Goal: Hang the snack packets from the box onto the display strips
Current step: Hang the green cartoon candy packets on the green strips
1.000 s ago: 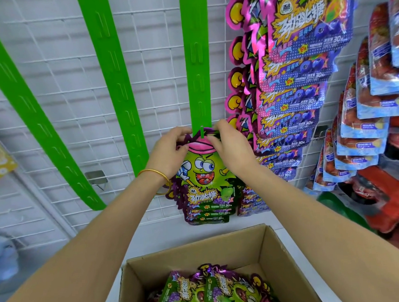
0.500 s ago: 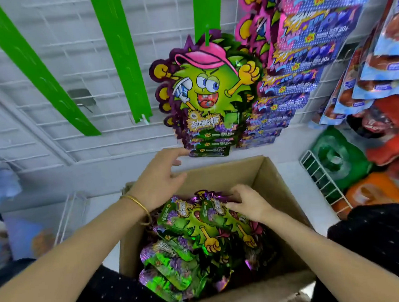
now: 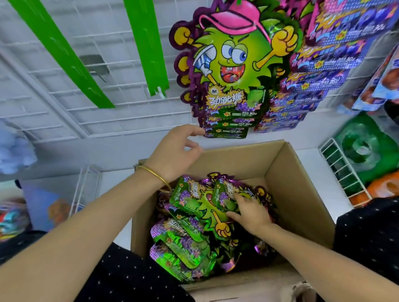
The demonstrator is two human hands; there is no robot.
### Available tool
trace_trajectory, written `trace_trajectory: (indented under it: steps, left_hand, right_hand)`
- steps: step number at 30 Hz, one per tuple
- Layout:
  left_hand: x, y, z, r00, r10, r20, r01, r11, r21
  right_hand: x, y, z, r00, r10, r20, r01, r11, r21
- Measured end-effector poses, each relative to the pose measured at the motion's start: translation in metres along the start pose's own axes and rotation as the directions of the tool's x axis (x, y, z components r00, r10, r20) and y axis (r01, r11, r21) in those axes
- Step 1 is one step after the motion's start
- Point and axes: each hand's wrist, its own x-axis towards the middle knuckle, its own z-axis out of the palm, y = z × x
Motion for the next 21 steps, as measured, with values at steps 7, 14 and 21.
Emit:
trace_trajectory:
  steps: [7, 14, 21]
  left_hand:
    - [0.002, -0.006, 0.003, 1.000, -0.005, 0.000, 0.005, 1.000, 0.001]
    - [-0.007, -0.005, 0.009, 0.982, 0.055, 0.178, -0.064, 0.997, 0.040]
    - [-0.030, 0.001, 0.022, 0.783, 0.110, 0.613, -0.280, 0.941, 0.189]
  right_hand:
    - [-0.010, -0.009, -0.013, 0.991, -0.135, 0.020, 0.130, 0.888, -0.441]
    - [-0.009, -0.024, -0.107, 0.972, -0.139, -0.192, 0.052, 0.916, -0.398]
    - [-0.009, 0.022, -0.165, 0.957, 0.262, -0.123, -0.180, 0.872, 0.454]
